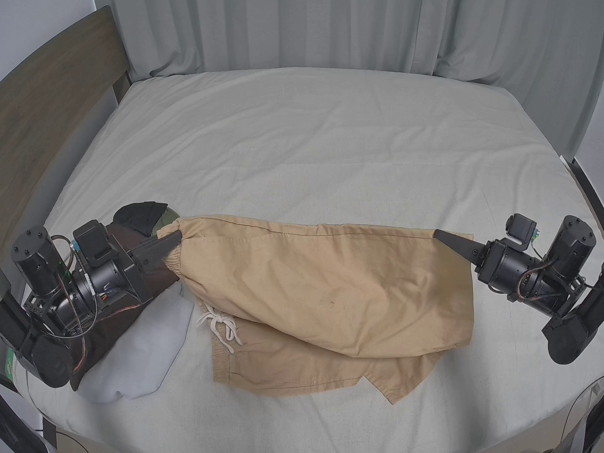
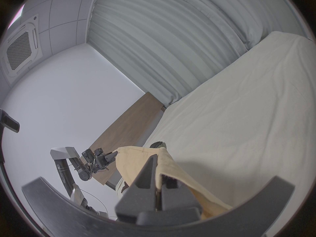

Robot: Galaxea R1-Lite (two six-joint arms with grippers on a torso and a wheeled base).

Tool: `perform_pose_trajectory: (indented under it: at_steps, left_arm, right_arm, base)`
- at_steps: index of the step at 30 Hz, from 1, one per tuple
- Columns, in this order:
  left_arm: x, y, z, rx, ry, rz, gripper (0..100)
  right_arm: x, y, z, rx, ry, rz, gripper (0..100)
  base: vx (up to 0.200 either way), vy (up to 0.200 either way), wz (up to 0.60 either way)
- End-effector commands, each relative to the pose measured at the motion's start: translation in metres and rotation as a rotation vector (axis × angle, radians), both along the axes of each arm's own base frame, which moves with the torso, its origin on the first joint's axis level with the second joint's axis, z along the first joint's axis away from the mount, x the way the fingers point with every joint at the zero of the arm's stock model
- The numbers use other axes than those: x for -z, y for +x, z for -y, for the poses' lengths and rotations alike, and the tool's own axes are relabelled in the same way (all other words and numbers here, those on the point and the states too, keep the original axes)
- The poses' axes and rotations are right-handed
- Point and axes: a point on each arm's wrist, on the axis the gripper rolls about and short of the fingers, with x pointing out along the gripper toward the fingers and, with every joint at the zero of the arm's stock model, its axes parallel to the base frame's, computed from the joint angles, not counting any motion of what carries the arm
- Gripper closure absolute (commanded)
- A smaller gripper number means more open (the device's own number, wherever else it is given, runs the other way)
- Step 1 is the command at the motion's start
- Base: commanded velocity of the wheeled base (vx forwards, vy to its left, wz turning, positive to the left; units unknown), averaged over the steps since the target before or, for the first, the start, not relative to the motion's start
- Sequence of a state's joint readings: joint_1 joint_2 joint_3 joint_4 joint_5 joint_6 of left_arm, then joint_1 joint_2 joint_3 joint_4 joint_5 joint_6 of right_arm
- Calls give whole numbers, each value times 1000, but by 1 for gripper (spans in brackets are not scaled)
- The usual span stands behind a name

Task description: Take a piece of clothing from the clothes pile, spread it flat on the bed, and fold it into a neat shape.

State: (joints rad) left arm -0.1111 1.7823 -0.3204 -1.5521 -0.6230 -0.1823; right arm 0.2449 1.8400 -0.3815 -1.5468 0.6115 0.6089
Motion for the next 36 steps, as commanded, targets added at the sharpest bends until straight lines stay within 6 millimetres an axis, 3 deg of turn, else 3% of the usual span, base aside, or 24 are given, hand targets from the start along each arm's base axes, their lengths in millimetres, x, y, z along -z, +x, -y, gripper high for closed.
perform_pose_trajectory:
  at_steps: [1, 36]
  left_arm:
    - [2, 1, 0, -1, 0, -6, 100]
    - [7, 8, -1, -41, 1, -24, 100]
  right_arm:
    - [-1, 1, 2, 7, 1, 4, 100]
    - [-9, 7, 23, 85, 3, 43, 100]
  base:
    - [0, 0, 0]
    - [0, 0, 0]
